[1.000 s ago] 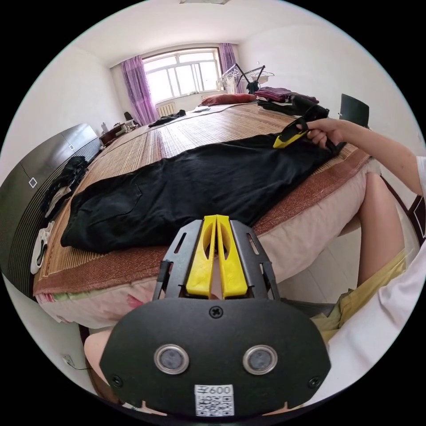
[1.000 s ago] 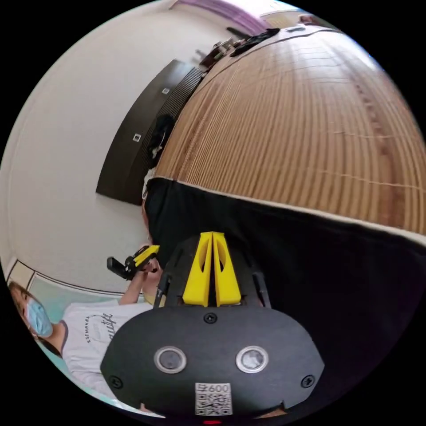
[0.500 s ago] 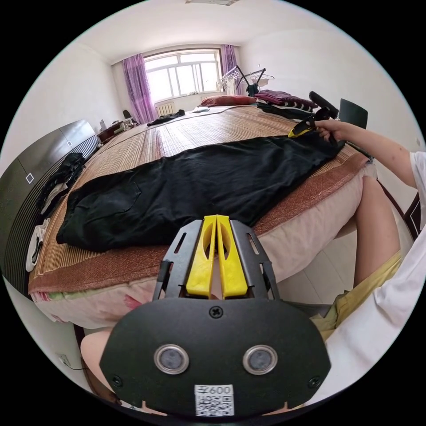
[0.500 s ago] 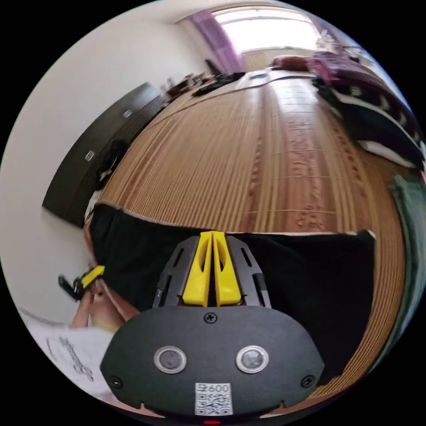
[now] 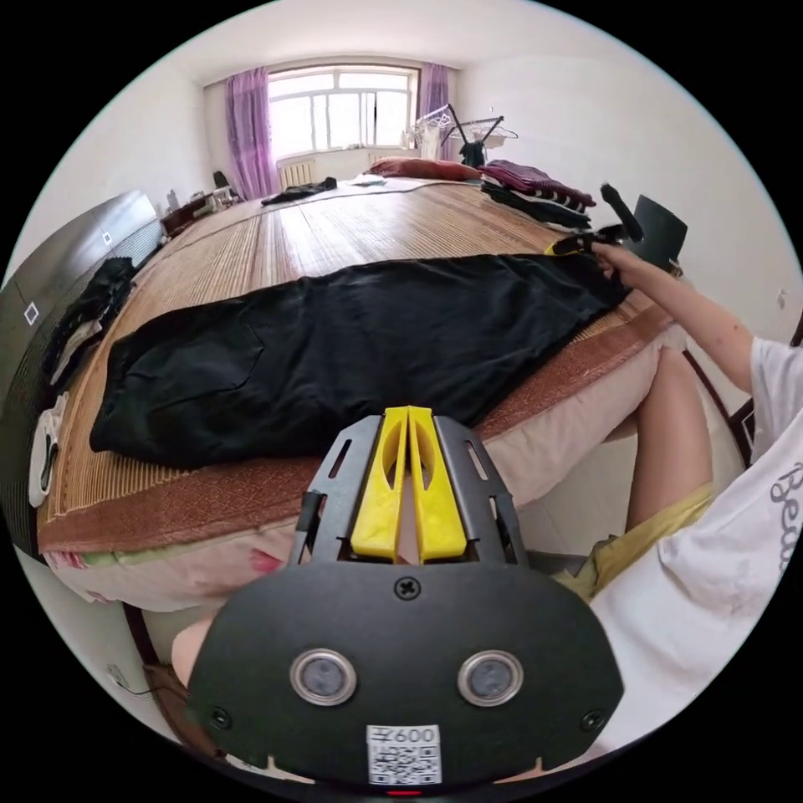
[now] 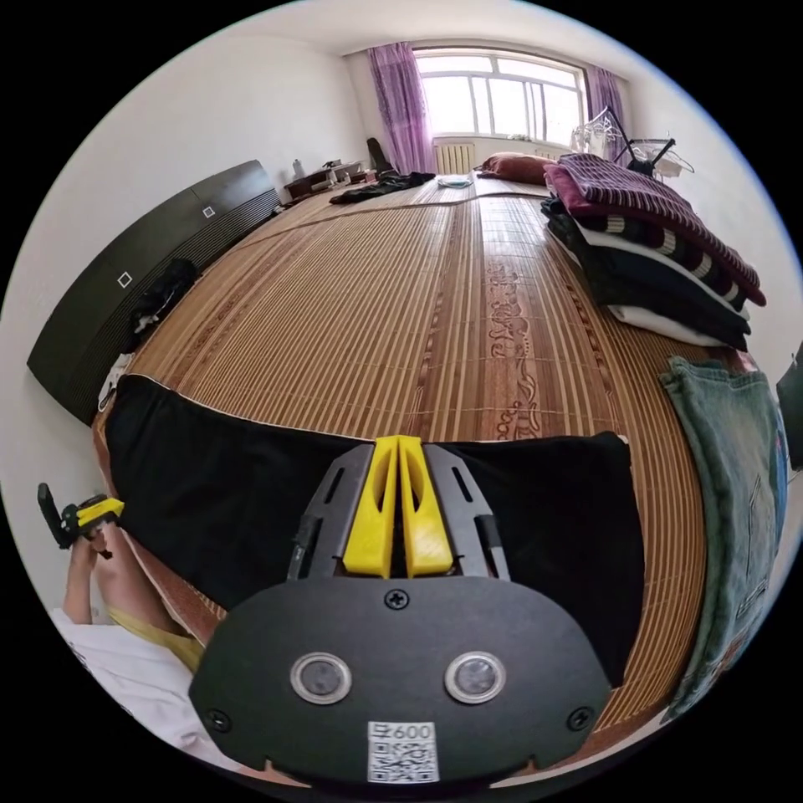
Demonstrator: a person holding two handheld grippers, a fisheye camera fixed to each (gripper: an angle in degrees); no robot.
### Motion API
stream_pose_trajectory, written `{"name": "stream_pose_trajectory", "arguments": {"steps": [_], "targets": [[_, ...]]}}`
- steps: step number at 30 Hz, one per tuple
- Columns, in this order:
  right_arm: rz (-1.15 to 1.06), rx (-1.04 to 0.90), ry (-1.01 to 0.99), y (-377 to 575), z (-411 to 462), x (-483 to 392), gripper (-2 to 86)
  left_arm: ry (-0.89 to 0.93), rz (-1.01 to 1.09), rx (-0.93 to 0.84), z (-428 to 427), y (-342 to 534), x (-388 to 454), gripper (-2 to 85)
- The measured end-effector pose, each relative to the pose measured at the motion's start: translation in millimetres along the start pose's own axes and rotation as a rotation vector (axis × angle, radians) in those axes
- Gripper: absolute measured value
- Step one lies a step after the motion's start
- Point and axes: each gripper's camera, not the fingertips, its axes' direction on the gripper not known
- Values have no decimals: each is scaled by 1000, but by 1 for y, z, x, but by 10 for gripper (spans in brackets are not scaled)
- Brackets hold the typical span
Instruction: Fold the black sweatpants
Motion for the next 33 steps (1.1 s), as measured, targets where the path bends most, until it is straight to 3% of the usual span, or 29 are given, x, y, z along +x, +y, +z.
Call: {"name": "stream_pose_trajectory", "arguments": {"steps": [2, 5, 10, 14, 18, 22, 27, 33], "targets": [[16, 6, -36, 0, -2, 5, -8, -62, -24, 75, -30, -17, -27, 1], [46, 15, -84, 2, -4, 14, -8, -300, -128, 215, -69, -65, -88, 1], [65, 11, -112, 1, -5, 22, -8, -389, -119, -70, -17, -190, -173, 2], [38, 7, -69, 2, -7, 15, -8, -587, -132, -316, 55, -245, -212, 1], [54, 10, -96, 5, -9, 26, -8, -589, -204, -285, 71, -257, -227, 2], [67, 10, -130, 8, -12, 40, -8, -636, -99, -299, 79, -262, -226, 2], [74, 11, -139, 14, -15, 52, -8, -470, -166, -258, 63, -256, -272, 5], [7, 14, -18, 23, -20, 39, -8, -442, -181, -144, 54, -227, -290, 7]]}}
